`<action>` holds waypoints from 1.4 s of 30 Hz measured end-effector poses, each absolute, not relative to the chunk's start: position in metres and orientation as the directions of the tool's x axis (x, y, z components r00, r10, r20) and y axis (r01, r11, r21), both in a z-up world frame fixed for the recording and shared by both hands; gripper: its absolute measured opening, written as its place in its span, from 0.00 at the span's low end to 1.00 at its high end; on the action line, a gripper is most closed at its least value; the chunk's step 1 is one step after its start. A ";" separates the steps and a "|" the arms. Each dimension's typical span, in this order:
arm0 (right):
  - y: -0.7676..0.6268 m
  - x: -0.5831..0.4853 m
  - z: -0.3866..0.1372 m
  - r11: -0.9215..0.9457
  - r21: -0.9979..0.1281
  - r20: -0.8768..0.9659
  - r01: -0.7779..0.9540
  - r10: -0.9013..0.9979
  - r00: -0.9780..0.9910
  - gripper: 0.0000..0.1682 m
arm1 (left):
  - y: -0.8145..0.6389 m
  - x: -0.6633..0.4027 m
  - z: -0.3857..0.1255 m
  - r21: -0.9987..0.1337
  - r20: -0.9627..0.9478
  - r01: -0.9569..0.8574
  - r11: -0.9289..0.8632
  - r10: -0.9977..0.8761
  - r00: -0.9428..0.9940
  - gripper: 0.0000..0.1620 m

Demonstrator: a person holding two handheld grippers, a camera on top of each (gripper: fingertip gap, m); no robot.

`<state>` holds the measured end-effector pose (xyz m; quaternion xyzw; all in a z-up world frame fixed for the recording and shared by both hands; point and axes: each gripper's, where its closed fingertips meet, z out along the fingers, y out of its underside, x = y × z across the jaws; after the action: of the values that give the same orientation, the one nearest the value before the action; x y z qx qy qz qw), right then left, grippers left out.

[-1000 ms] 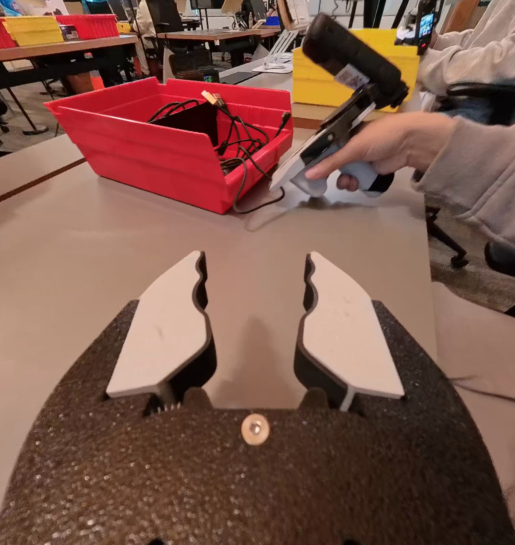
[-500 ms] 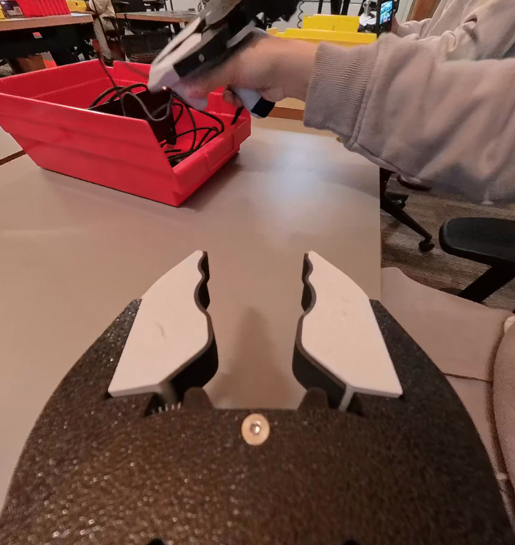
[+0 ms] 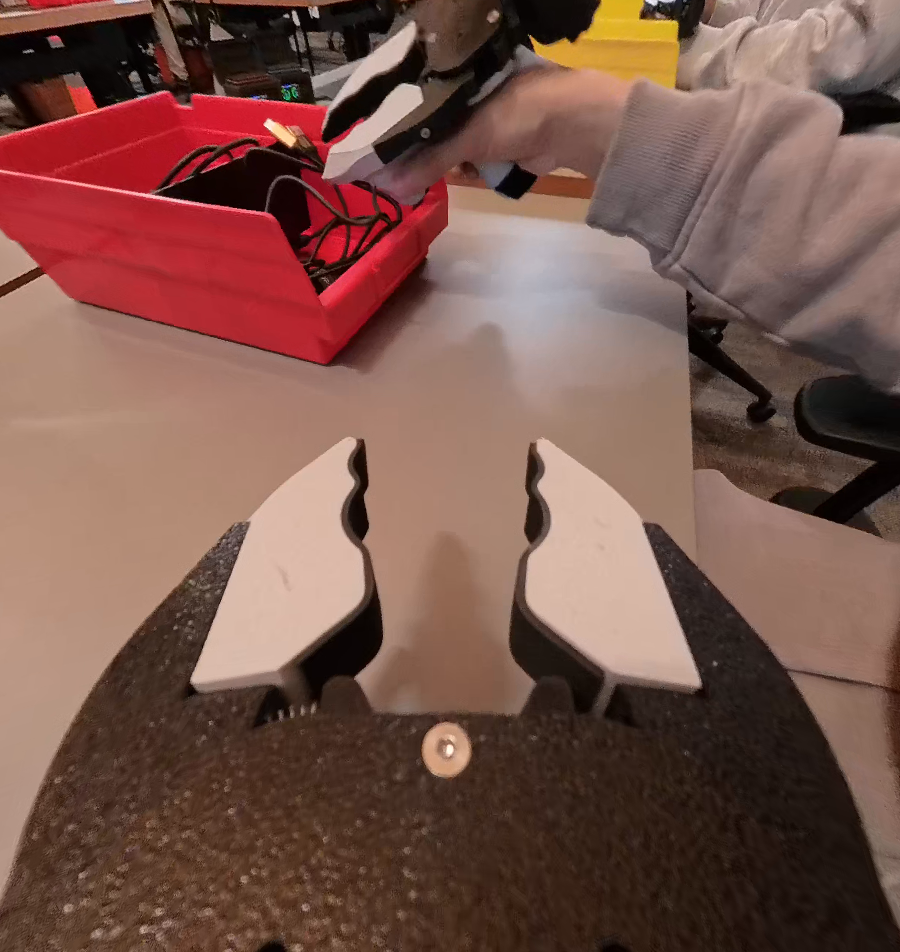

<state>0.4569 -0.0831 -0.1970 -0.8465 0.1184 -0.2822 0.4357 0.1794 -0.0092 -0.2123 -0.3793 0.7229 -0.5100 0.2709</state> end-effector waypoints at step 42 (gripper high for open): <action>-0.173 0.403 -0.139 -0.228 -0.969 0.096 -0.092 -0.696 0.711 0.37 | -0.003 0.385 -0.200 -0.920 0.088 -0.388 -0.045 -0.992 -0.092 0.43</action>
<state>0.4027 -0.1729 -0.1389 -0.7358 0.2679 -0.2694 0.5606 0.3853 -0.0031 -0.1996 -0.5776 0.5974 -0.4348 0.3471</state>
